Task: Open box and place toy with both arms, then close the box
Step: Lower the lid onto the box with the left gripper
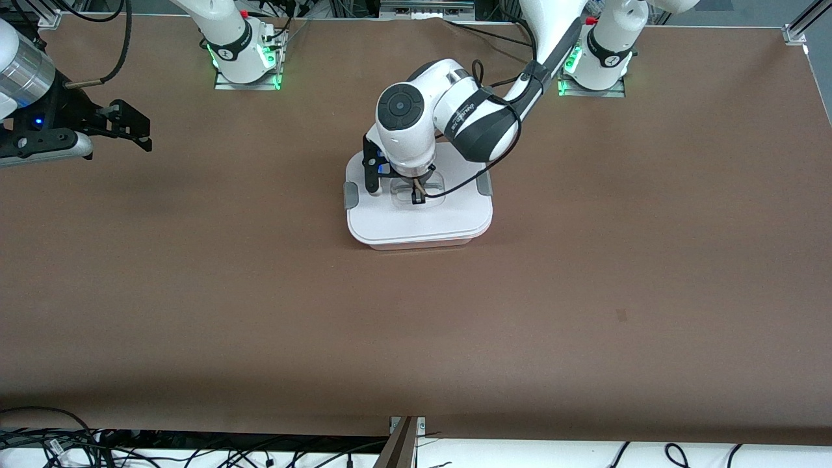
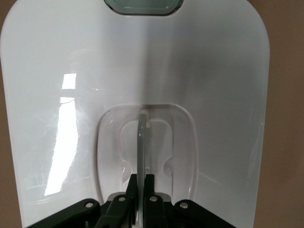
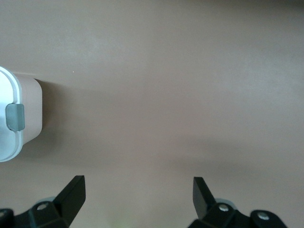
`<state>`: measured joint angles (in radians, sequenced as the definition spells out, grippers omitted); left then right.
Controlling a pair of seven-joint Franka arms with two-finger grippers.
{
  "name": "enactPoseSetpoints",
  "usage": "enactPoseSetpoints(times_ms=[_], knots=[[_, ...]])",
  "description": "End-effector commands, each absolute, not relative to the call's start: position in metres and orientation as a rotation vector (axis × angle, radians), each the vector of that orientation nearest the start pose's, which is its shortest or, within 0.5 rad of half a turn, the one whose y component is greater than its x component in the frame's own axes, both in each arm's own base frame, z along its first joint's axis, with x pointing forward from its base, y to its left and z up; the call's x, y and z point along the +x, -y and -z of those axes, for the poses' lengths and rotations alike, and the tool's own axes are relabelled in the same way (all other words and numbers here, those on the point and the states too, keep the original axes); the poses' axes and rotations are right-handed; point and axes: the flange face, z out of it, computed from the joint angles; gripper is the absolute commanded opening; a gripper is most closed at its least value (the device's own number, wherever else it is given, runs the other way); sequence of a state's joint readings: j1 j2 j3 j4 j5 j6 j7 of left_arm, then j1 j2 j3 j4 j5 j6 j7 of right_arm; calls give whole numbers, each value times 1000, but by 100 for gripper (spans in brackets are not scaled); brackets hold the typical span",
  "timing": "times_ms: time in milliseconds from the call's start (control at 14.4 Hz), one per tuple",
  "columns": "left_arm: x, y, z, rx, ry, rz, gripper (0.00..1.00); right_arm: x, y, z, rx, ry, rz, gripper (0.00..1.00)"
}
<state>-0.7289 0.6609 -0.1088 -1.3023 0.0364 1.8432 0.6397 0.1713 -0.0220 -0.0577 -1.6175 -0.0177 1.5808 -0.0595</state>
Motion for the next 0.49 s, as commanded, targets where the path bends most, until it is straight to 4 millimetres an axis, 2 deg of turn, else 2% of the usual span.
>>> enactPoseSetpoints(times_ms=[0, 416], knots=[[496, 539, -340, -2259, -2121, -119, 0, 545, -57, -618, -3147, 264, -19, 100], [495, 540, -338, -2255, -2120, -123, 0, 547, -57, -616, -3147, 264, -12, 100]])
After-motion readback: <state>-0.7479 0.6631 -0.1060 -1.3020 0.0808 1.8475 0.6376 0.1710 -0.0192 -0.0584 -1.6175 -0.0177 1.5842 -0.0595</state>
